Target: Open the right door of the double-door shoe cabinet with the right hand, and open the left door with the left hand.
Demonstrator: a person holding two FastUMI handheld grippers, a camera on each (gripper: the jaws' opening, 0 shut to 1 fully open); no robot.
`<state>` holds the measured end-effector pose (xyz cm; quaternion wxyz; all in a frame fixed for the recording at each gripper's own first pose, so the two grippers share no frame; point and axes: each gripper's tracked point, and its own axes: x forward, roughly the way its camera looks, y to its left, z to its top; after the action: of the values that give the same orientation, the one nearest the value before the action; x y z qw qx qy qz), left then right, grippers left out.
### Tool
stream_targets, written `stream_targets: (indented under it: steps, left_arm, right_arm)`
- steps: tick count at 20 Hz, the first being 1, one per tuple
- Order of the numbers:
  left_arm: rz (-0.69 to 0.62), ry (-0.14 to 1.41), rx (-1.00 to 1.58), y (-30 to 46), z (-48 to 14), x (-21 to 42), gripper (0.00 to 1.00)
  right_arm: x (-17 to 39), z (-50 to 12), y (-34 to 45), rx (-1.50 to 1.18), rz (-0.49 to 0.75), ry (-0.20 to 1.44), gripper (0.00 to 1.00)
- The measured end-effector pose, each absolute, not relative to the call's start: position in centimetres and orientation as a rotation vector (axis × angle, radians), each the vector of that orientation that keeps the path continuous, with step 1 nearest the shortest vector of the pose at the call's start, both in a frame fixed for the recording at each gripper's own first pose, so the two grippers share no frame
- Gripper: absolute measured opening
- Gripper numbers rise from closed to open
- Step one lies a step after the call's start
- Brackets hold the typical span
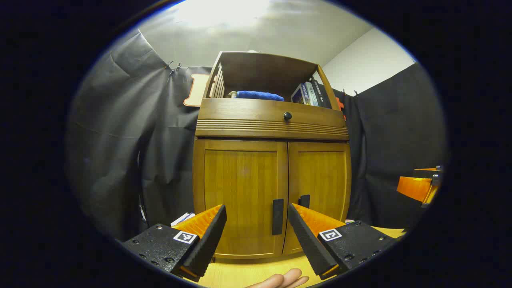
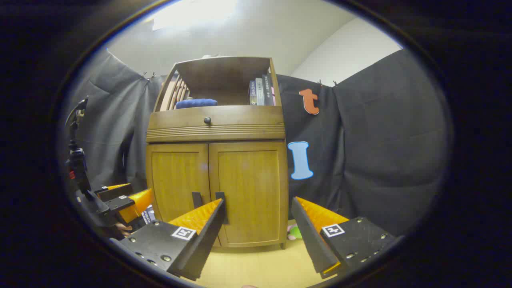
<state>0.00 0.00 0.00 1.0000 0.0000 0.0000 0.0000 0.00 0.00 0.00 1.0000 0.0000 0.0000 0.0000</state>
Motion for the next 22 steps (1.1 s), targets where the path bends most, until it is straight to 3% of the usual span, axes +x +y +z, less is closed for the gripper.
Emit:
stream_targets:
  steps: [3,4,22]
  left_arm:
    - [0.005,0.002,-0.002,0.3,0.0,0.2,0.95]
    - [0.004,0.003,-0.003,0.4,0.0,0.2,0.99]
    - [0.012,0.016,-0.045,1.8,0.1,0.6,0.98]
  right_arm:
    - [-0.1,0.0,0.3,0.000,0.004,0.001,0.94]
    - [-0.2,-0.2,0.4,-0.002,0.006,0.003,1.00]
    - [2.5,-2.3,2.1,-0.012,0.082,0.008,0.99]
